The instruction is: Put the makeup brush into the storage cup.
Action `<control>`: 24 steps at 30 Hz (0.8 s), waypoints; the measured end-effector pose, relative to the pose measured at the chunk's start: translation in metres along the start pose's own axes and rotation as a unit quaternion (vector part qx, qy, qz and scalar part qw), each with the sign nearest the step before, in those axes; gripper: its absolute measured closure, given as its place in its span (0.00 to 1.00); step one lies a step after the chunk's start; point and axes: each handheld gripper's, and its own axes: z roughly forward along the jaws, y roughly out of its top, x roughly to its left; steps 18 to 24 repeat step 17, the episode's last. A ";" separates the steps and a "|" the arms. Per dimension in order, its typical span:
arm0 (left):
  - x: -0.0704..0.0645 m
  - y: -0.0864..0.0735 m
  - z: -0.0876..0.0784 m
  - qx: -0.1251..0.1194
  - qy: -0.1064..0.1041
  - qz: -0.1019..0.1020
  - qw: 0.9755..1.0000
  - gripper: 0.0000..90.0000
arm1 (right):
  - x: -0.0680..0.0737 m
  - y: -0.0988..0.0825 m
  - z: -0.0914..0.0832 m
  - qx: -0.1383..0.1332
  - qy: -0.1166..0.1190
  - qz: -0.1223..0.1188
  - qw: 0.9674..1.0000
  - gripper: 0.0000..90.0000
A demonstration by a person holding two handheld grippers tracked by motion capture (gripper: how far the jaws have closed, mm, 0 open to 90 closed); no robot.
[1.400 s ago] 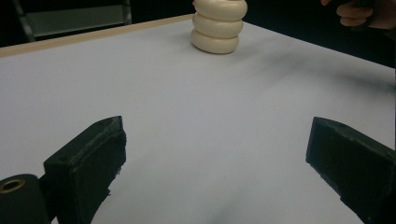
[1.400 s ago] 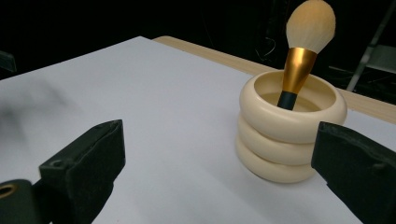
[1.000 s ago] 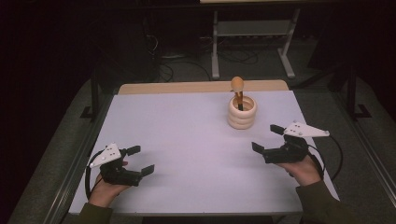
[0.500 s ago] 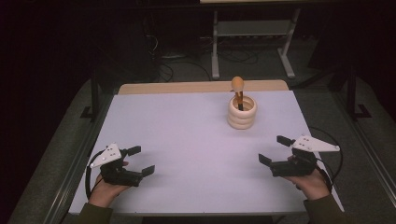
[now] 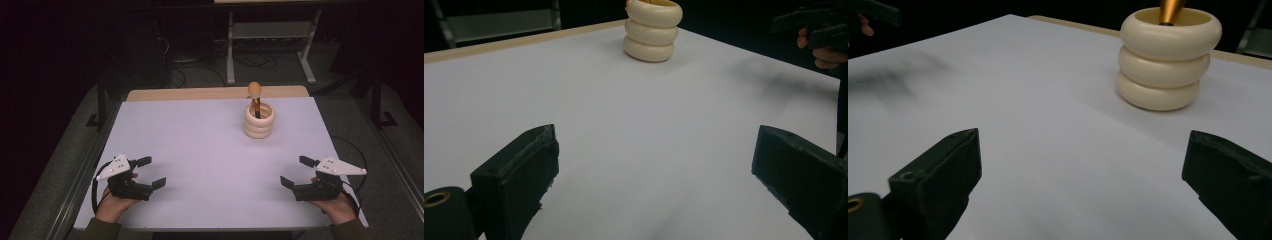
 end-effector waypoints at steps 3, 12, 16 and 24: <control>-0.001 0.000 0.000 0.000 -0.001 0.001 1.000 0.05 | 0.001 -0.002 0.000 0.003 0.002 0.000 1.000 0.02; -0.004 -0.004 -0.005 0.000 -0.001 0.000 1.000 0.05 | 0.001 -0.004 0.002 0.007 0.006 -0.001 1.000 0.02; -0.003 -0.005 -0.005 0.001 -0.001 0.000 1.000 0.05 | 0.001 -0.004 0.002 0.007 0.006 -0.001 1.000 0.02; -0.003 -0.005 -0.005 0.001 -0.002 0.000 1.000 0.05 | 0.001 -0.004 0.002 0.007 0.007 -0.002 1.000 0.02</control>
